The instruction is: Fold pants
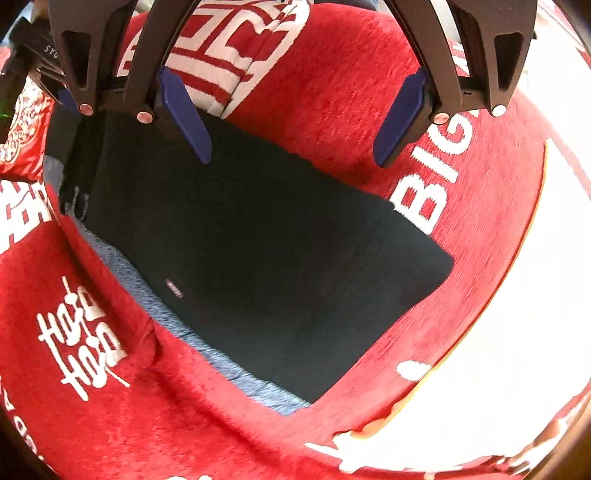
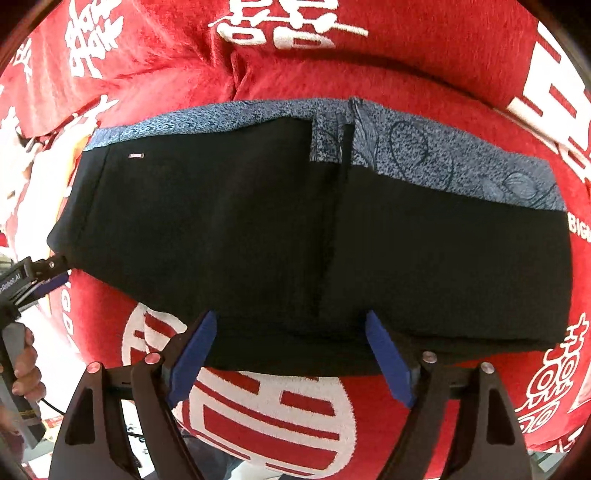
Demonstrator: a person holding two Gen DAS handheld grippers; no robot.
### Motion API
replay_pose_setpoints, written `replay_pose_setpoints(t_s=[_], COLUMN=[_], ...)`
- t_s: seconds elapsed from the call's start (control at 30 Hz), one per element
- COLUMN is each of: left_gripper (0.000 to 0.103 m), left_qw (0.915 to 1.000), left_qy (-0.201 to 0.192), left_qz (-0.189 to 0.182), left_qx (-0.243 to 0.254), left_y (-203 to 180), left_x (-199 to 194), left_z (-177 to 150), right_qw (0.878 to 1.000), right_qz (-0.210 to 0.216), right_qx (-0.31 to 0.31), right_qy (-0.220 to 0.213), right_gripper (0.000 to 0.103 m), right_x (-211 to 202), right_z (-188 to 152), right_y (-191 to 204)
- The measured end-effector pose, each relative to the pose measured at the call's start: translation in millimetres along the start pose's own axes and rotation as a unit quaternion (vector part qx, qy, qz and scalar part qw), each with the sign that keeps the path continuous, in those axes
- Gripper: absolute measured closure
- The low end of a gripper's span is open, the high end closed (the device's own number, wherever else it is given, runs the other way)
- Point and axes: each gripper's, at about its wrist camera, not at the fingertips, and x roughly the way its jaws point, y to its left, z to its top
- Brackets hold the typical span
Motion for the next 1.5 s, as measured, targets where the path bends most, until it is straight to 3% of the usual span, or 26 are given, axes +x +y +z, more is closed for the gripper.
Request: replay_pose_setpoints(t_s=[0.13,0.3,0.5,0.63,0.77,0.87,1.13,1.17,1.3,1.4,1.5], left_gripper=[0.013,0.013,0.013,0.013,0.013,0.004,0.002,0.002,0.002,0.002,0.002], left_qw=[0.9998,0.9981,0.9957,0.9883,0.9847,0.9787,0.9772,0.9758,0.9575,0.9558,0.9569], left_qy=[-0.007,-0.015,-0.013,-0.021,-0.026,-0.035,-0.055,-0.058,-0.079,-0.074,-0.045], left_qz=[-0.013,-0.019,-0.054,-0.120,-0.138,-0.165,-0.153,-0.157,-0.240,-0.252,-0.237], left_qx=[-0.015,-0.056,-0.074,-0.092,-0.103,-0.117,-0.137,-0.140,-0.138,-0.132,-0.161], left_y=[5.6,31.1,43.7,37.7,36.7,38.0,34.5,33.7,28.3,25.9,35.4], left_x=[-3.4,-6.0,-1.3,0.9,7.8,10.6,11.2,8.6,-7.8,-4.7,14.4], left_z=[3.1,18.4,20.2,22.8,26.8,28.0,30.3,30.7,33.7,40.5,44.8], right_qw=[1.000,1.000,1.000,1.000,1.000,1.000,1.000,1.000,1.000,1.000,1.000], right_qz=[0.013,0.010,0.010,0.008,0.006,0.005,0.006,0.007,0.011,0.012,0.011], right_qx=[0.001,-0.004,-0.010,-0.012,-0.015,-0.018,-0.016,-0.017,-0.019,-0.022,-0.021], right_qy=[0.001,-0.005,-0.004,-0.005,-0.006,-0.006,-0.007,-0.007,-0.009,-0.013,-0.013], right_gripper=[0.006,0.004,0.003,0.003,0.003,0.002,0.002,0.002,0.002,0.002,0.002], right_x=[3.5,5.0,4.7,5.6,6.0,6.4,6.7,6.7,6.5,6.5,6.3], right_z=[0.2,-1.8,-1.0,-1.5,-3.0,-3.3,-3.5,-3.4,-4.9,-6.1,-7.6], right_y=[2.1,5.3,5.2,6.1,8.1,8.9,9.0,8.9,8.6,8.9,9.2])
